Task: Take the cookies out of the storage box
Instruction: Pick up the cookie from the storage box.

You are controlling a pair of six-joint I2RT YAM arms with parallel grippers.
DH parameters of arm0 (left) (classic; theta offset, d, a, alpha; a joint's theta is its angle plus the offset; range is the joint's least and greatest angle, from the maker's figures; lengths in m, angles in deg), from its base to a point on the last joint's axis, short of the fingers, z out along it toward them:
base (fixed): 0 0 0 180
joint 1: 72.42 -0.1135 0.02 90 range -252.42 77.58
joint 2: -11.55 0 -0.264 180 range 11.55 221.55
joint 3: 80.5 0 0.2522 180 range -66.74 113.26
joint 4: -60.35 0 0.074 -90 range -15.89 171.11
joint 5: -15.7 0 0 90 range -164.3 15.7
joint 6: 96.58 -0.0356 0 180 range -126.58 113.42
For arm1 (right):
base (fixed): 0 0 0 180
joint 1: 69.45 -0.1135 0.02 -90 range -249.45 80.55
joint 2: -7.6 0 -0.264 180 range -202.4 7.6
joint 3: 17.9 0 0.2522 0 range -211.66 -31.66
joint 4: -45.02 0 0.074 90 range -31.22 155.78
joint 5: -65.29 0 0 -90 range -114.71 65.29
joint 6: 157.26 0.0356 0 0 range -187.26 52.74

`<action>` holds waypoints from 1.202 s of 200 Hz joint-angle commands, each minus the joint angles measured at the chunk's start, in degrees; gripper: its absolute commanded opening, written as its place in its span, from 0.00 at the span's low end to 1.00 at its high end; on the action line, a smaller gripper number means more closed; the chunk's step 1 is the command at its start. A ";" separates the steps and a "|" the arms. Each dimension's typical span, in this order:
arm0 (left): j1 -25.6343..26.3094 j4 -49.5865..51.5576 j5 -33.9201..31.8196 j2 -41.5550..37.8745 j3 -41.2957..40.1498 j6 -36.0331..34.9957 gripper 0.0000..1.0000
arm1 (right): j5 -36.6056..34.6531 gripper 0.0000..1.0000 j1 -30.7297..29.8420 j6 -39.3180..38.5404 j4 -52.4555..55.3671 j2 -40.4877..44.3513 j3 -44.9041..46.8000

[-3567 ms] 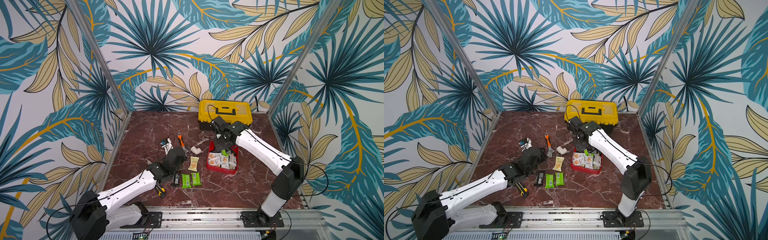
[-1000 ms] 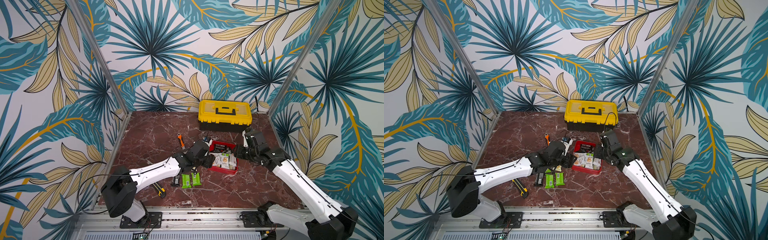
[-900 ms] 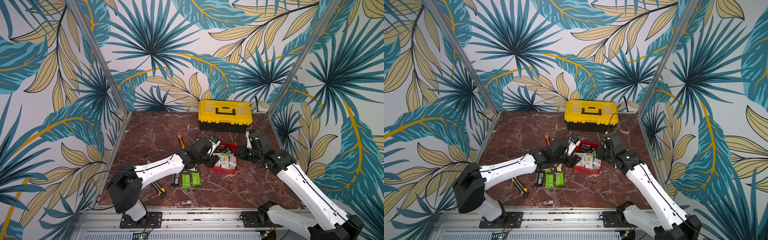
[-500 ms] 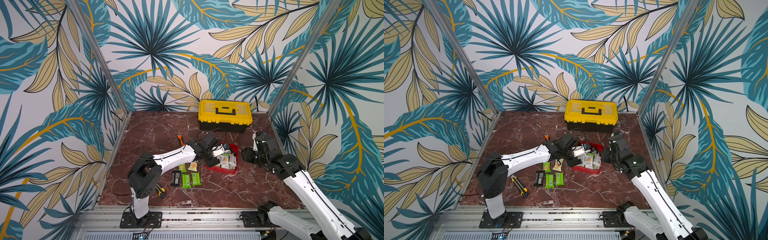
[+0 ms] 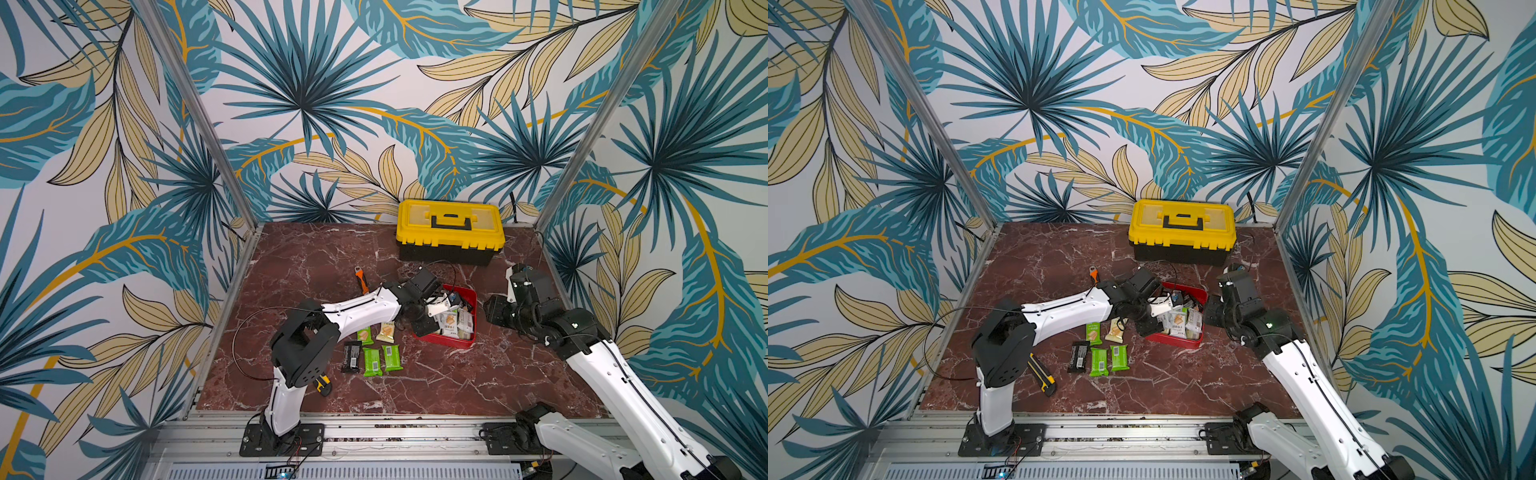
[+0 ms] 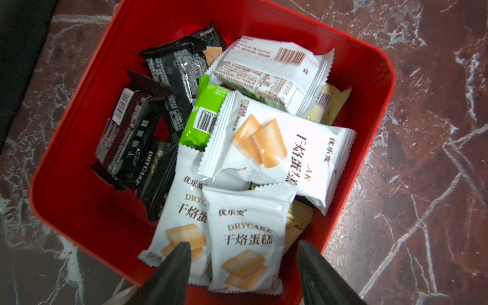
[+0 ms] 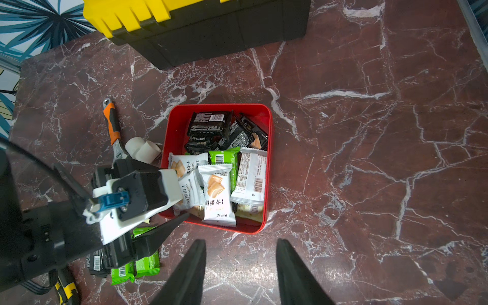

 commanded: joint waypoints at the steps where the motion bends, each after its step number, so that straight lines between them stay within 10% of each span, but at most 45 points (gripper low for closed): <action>1: 0.01 -1.17 -0.81 1.37 3.29 0.85 0.68 | -0.24 0.48 0.30 -0.77 1.36 0.77 1.14; 171: 1.46 -2.90 -5.59 4.96 4.00 2.44 0.66 | 0.19 0.48 0.83 -0.66 1.40 0.97 1.83; 240: 1.68 -3.02 -7.39 4.48 4.17 2.78 0.50 | 0.23 0.48 1.00 -0.58 1.34 1.04 1.67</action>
